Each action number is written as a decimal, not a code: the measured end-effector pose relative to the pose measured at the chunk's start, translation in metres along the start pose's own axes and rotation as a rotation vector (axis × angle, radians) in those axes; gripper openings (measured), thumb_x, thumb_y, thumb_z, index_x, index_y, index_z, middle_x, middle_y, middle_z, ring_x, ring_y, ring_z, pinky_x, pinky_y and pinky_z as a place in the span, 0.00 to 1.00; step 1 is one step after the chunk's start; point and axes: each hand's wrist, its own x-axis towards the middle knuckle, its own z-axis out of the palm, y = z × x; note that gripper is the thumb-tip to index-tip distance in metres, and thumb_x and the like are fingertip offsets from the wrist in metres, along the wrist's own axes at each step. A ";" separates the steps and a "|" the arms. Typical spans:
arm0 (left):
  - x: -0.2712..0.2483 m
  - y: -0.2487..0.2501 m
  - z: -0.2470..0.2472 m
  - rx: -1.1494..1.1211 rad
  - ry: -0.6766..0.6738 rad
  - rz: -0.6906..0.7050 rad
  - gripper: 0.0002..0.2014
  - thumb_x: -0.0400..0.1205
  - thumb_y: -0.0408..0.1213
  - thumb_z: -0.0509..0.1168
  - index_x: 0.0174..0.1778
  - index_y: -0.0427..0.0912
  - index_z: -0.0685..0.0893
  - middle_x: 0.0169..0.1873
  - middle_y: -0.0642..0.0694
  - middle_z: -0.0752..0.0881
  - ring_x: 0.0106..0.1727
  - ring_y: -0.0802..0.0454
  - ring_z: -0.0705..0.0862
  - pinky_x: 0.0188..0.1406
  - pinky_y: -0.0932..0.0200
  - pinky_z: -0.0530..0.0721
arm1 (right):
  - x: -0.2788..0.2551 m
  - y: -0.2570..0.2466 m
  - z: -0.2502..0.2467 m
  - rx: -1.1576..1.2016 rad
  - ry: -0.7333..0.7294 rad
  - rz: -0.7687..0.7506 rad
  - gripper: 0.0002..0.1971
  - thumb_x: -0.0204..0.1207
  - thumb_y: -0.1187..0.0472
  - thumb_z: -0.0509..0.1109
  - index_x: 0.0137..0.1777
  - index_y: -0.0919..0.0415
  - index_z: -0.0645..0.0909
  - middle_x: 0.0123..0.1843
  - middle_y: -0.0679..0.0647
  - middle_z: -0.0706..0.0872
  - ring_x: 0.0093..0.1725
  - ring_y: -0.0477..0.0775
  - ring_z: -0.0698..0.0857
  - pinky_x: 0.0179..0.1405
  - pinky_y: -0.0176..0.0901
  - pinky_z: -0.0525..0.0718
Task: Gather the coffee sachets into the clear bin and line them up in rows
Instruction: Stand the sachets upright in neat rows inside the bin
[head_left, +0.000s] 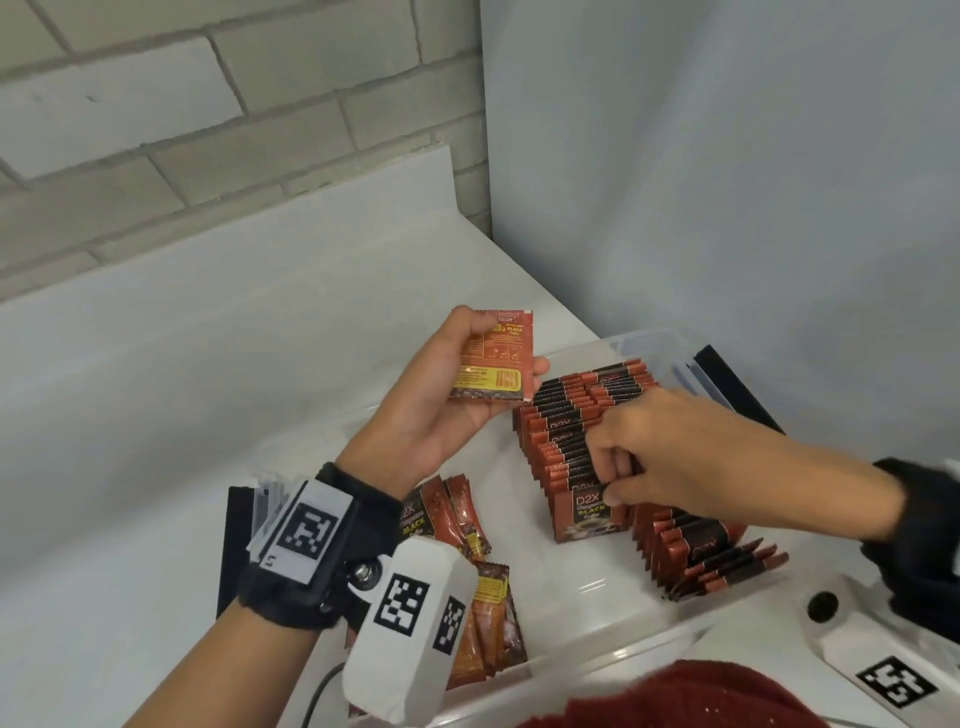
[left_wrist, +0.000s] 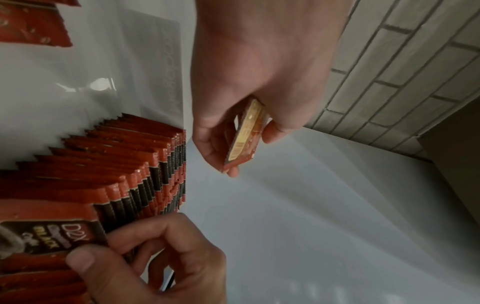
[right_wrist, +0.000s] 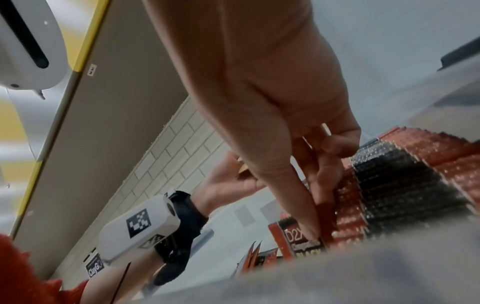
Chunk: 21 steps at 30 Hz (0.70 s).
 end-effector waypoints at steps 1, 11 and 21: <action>0.000 0.000 0.000 -0.009 -0.004 0.003 0.08 0.83 0.37 0.61 0.54 0.39 0.79 0.36 0.40 0.90 0.41 0.43 0.90 0.43 0.52 0.87 | 0.001 0.001 0.000 0.007 -0.001 0.005 0.09 0.75 0.53 0.75 0.38 0.44 0.77 0.37 0.37 0.82 0.38 0.36 0.81 0.37 0.26 0.68; -0.002 -0.002 0.004 0.043 -0.079 0.031 0.07 0.84 0.35 0.59 0.53 0.39 0.81 0.36 0.42 0.89 0.44 0.48 0.89 0.44 0.56 0.86 | -0.001 0.006 -0.016 0.390 0.069 0.069 0.07 0.66 0.50 0.81 0.38 0.48 0.86 0.36 0.42 0.89 0.34 0.33 0.83 0.34 0.25 0.77; -0.004 -0.004 0.004 0.175 -0.266 0.130 0.24 0.79 0.48 0.64 0.65 0.35 0.79 0.54 0.39 0.86 0.56 0.49 0.85 0.61 0.55 0.81 | 0.010 -0.006 -0.035 0.929 0.392 -0.020 0.06 0.70 0.60 0.77 0.46 0.59 0.88 0.32 0.52 0.90 0.28 0.46 0.85 0.38 0.35 0.85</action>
